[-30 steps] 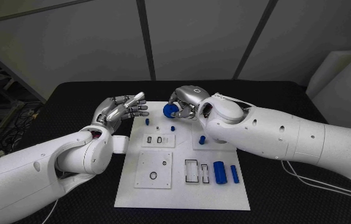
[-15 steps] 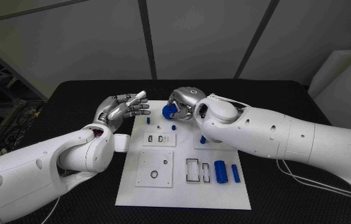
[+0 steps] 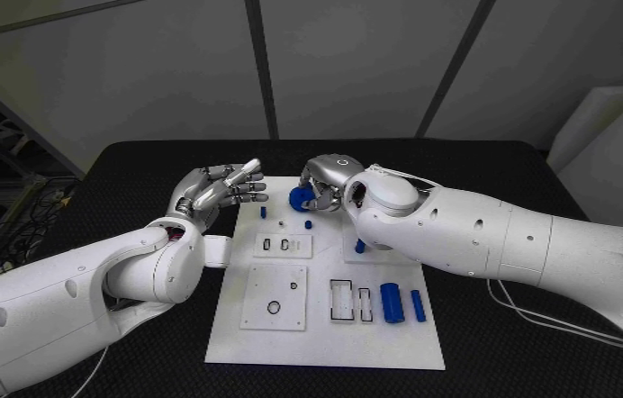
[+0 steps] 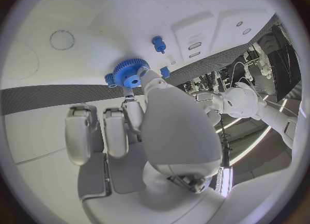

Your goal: Assemble the parts on the task board

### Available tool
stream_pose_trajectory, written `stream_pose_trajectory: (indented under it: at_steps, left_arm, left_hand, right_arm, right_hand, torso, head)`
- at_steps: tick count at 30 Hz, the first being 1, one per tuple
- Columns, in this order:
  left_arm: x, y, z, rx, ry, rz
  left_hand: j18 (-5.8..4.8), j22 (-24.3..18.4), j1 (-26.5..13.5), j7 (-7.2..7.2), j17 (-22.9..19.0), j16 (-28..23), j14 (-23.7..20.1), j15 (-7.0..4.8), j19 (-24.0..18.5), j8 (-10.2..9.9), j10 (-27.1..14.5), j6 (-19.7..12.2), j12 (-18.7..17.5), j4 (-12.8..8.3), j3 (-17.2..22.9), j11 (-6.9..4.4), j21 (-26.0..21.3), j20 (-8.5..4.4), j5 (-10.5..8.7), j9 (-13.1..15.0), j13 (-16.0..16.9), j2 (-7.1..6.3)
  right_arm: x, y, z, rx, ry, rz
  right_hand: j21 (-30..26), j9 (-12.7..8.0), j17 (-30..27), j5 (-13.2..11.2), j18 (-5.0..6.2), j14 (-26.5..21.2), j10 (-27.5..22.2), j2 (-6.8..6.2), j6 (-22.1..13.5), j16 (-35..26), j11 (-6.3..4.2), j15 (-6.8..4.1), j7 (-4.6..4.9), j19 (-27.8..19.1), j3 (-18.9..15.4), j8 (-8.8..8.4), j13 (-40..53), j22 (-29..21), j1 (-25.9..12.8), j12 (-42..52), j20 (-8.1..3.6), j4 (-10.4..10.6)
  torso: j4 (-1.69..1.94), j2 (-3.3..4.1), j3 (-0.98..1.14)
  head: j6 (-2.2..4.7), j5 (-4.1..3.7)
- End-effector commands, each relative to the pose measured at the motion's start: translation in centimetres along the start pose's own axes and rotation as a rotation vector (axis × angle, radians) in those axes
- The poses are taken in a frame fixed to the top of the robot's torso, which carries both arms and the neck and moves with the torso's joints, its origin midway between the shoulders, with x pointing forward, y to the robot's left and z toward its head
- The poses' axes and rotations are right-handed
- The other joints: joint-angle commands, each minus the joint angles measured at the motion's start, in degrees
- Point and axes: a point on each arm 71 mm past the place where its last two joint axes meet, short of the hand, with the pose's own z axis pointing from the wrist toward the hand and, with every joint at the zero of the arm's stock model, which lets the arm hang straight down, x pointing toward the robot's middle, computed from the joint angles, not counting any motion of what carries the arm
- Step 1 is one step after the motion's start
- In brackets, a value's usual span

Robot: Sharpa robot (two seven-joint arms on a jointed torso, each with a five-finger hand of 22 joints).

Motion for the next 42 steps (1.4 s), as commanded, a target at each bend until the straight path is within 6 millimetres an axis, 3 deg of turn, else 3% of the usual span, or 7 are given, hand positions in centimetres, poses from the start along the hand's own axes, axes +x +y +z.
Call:
stream_pose_trajectory:
  at_steps: [1, 4, 13, 18, 22, 34, 42]
  left_arm:
    - [0.2, -0.2, 0.0, 0.014, 0.015, 0.001]
    - [0.2, -0.2, 0.0, 0.013, 0.014, 0.001]
    - [0.2, -0.2, 0.1, 0.012, 0.014, 0.001]
    - [0.2, -0.1, 0.1, 0.006, 0.015, 0.001]
    - [0.2, -0.1, 0.1, 0.002, 0.016, 0.001]
    - [0.0, -0.1, 0.0, 0.002, 0.012, 0.003]
    - [-0.2, -0.1, 0.1, 0.003, 0.007, 0.005]
  left_hand:
    - [-0.22, -0.07, 0.14, 0.09, 0.09, -0.27, 0.32, -0.06, 0.26, -0.36, 0.33, 0.3, -0.29, -0.17, -0.32, -0.05, 0.27, -0.01, 0.13, 0.02, 0.04, 0.59]
    - [-0.22, -0.07, 0.14, 0.09, 0.09, -0.27, 0.32, -0.06, 0.26, -0.36, 0.33, 0.3, -0.29, -0.17, -0.32, -0.05, 0.27, -0.01, 0.13, 0.02, 0.04, 0.59]
    - [-0.25, -0.12, 0.11, 0.11, 0.09, -0.45, 0.2, -0.02, 0.18, -0.45, 0.32, 0.31, -0.41, -0.18, -0.4, -0.02, 0.22, 0.01, 0.13, 0.02, 0.03, 0.65]
    - [-0.27, -0.17, 0.02, 0.3, 0.1, -0.63, 0.11, 0.05, 0.12, -0.64, 0.11, 0.15, -0.64, -0.17, -0.53, 0.07, 0.17, 0.04, 0.12, -0.02, 0.0, 0.69]
    - [-0.28, -0.2, 0.05, 0.37, 0.1, -0.74, 0.04, 0.09, 0.1, -0.77, -0.03, 0.03, -0.79, -0.21, -0.57, 0.15, 0.15, 0.06, 0.13, -0.04, -0.02, 0.73]
    - [-0.28, -0.21, 0.1, 0.39, 0.11, -0.77, 0.03, 0.1, 0.09, -0.81, -0.07, 0.0, -0.83, -0.24, -0.55, 0.17, 0.14, 0.06, 0.13, -0.04, -0.03, 0.78]
    - [-0.29, -0.22, 0.19, 0.36, 0.12, -0.8, 0.03, 0.11, 0.07, -0.82, -0.06, 0.02, -0.86, -0.3, -0.53, 0.17, 0.13, 0.07, 0.13, -0.03, -0.02, 0.85]
  right_arm:
    - [0.2, 0.0, 0.1, 0.005, 0.015, -0.007]
    - [0.3, -0.2, 0.2, 0.015, 0.019, -0.004]
    - [0.7, -0.2, 0.2, 0.021, 0.077, -0.003]
    - [0.9, -0.3, 0.1, 0.023, 0.107, 0.008]
    - [0.9, -0.5, 0.1, 0.033, 0.105, 0.017]
    - [-0.6, -1.3, -0.9, -0.001, -0.074, 0.088]
    - [-2.2, -3.8, -3.1, -0.108, -0.201, 0.289]
  right_hand:
    - [0.09, -0.43, 6.53, -2.2, -0.74, 4.25, -0.75, -0.54, -2.07, 0.31, 0.38, 0.76, 0.33, 1.47, -0.44, -1.61, -0.7, 8.81, -1.53, -0.87, 0.46, 0.86]
    - [0.12, -0.34, 7.21, -5.61, -0.75, 4.38, -1.02, -1.14, -4.44, 0.66, 0.79, 1.2, 0.62, 1.51, -1.98, -3.12, -0.92, 8.91, -4.86, -1.18, 0.98, 2.61]
    - [0.3, -0.05, 8.52, -5.07, -0.84, 4.62, -1.25, -1.49, -5.09, 1.33, 1.1, 1.54, 0.84, 1.8, -4.77, -3.16, -0.81, 9.36, -8.5, -1.19, 1.44, 5.1]
    - [0.44, 0.13, 9.11, -3.58, -0.91, 4.72, -0.83, 1.41, -4.13, 1.63, 1.08, 1.56, 0.71, 2.02, -5.99, -2.85, -0.01, 9.72, -13.74, -0.38, 1.51, 5.32]
    - [0.5, 0.12, 9.4, 0.05, -0.94, 4.76, -0.69, 2.85, -3.85, 1.78, 1.03, 1.53, 0.68, 2.11, -7.39, -2.91, 0.38, 9.87, -16.54, -0.02, 1.48, 5.2]
    - [0.82, 0.14, 9.66, 3.0, -1.12, 4.8, 0.02, 3.22, -3.19, 1.92, 1.06, 1.58, 0.76, 2.65, -8.12, -2.89, 1.49, 10.65, -13.19, 1.09, 1.53, 3.96]
    - [-0.22, -0.08, 7.95, 3.4, -0.54, 4.36, -0.84, 3.26, -4.19, 0.98, 1.13, 1.62, 0.89, 0.83, -8.07, -3.33, 0.55, 8.26, -9.83, -0.18, 1.57, 2.93]
  torso:
    - [-0.02, -0.03, 0.02]
    - [0.03, -0.03, 0.02]
    - [-0.06, 0.0, 0.05]
    - [-0.02, -0.02, 0.04]
    - [-0.02, -0.03, 0.03]
    - [-0.06, -0.07, 0.09]
    - [-0.34, -0.2, 0.15]
  head:
    - [0.07, -0.04]
    - [0.15, -0.13]
    - [0.15, -0.12]
    - [0.6, -0.22]
    - [0.52, -0.28]
    - [0.59, -0.18]
    - [0.93, -0.08]
